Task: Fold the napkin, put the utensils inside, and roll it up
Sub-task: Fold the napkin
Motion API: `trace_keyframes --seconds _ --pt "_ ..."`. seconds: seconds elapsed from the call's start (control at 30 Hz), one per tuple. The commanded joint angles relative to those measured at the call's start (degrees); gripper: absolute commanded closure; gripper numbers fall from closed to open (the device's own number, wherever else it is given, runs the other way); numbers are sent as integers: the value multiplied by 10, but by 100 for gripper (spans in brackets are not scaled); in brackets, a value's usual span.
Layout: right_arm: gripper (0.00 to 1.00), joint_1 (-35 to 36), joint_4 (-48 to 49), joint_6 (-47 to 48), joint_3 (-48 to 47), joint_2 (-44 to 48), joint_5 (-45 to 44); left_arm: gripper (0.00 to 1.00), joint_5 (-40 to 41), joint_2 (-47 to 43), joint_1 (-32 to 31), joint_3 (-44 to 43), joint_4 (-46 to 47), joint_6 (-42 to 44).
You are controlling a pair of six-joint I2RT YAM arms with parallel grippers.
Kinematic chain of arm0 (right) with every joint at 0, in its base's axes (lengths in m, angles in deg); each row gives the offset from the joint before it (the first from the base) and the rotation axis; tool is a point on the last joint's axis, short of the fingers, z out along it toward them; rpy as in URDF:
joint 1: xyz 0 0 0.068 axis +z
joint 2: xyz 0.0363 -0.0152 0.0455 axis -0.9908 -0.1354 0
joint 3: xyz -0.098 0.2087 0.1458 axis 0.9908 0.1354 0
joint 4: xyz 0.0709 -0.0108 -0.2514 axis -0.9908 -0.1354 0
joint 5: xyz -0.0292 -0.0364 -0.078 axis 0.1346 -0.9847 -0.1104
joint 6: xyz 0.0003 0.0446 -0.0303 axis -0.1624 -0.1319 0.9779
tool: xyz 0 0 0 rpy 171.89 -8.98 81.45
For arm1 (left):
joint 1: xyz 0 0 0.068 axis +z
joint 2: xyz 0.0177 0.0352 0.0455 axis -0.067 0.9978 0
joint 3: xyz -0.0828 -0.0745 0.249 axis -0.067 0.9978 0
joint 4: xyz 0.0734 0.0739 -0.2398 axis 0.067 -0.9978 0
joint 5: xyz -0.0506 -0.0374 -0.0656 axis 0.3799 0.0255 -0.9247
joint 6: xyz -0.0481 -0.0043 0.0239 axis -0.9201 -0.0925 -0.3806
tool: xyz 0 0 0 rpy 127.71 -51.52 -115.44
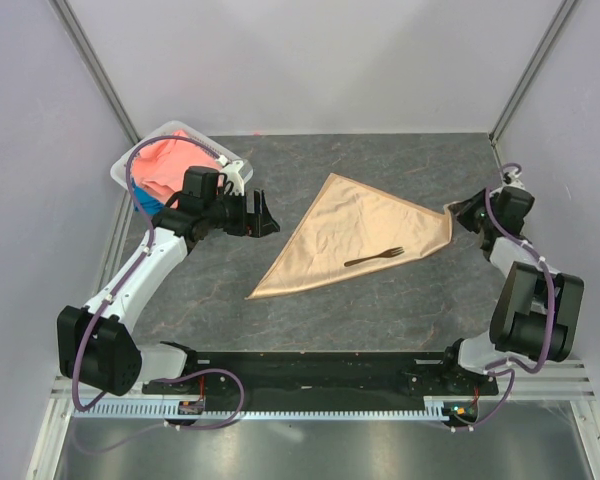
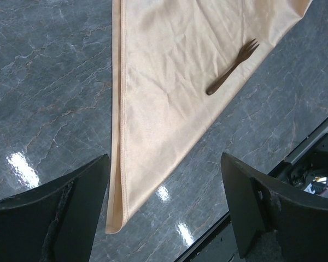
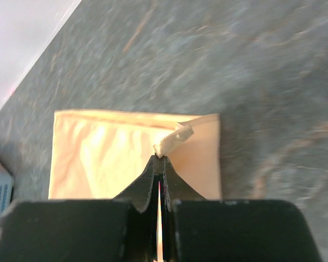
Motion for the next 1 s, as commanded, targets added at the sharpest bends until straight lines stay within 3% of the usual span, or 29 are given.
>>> trace_keyframes --seconds 0.0,0.43,0.97 --pt "100 62 -11 21 15 34 -15 11 -14 1 -2 -6 12 16" --pt "100 292 -6 -35 48 64 -69 11 -19 -2 -3 -5 12 14" --pt "100 429 38 -96 44 21 -109 11 -20 -11 -2 -6 13 14"
